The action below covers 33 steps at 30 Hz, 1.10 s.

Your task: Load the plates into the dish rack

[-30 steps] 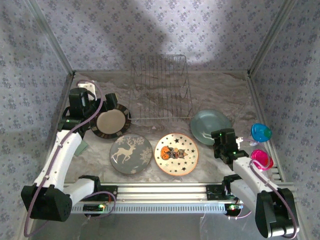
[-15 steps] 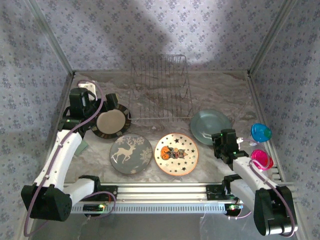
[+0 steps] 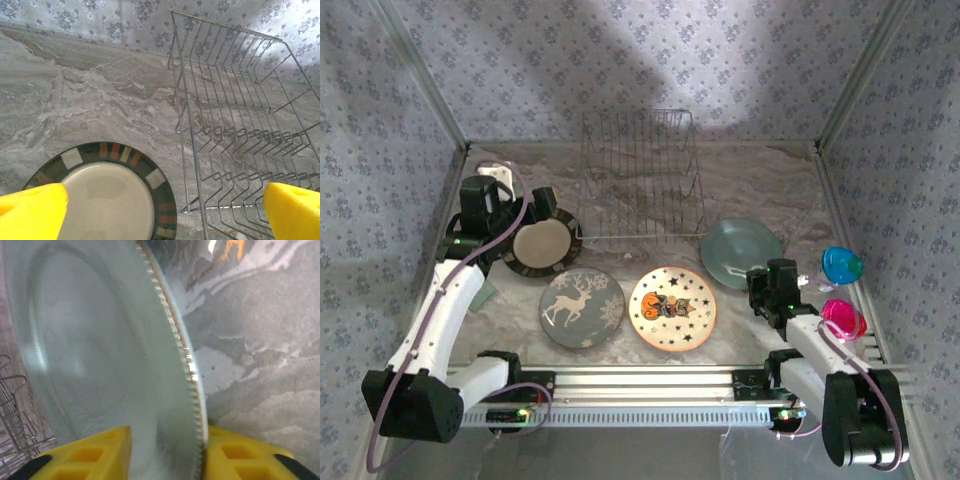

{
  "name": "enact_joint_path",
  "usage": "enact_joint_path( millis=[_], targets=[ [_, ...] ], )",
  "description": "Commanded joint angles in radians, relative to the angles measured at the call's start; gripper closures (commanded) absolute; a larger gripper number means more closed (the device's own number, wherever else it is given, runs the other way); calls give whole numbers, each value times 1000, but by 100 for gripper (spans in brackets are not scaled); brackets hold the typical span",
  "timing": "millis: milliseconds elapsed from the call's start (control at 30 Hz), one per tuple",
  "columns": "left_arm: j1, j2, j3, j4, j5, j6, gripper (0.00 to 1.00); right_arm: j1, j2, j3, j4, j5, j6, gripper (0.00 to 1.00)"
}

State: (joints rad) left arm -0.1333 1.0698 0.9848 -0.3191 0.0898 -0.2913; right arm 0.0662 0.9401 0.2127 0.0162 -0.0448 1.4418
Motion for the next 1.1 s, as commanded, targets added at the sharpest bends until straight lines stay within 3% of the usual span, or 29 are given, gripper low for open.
enact_joint_path(
  millis=[0,100,333,667,1067],
  targets=[
    [-8,7,14,-4,-6,-13,1,-10,-1,-3,84,-3,-17,68],
    [-9,7,16,-4,-7,-15,1,-14,-6,0,88,-7,-24,72],
    [-12,13,18,-5,-7,-15,1,-23,-40,23,71,-3,-56,99],
    [-16,25,32,-4,6,-17,1,-87,-102,83,26,-28,-127,100],
    [-26,35,46,3,28,-42,1,-148,-63,239,-26,-70,-265,100]
  ],
)
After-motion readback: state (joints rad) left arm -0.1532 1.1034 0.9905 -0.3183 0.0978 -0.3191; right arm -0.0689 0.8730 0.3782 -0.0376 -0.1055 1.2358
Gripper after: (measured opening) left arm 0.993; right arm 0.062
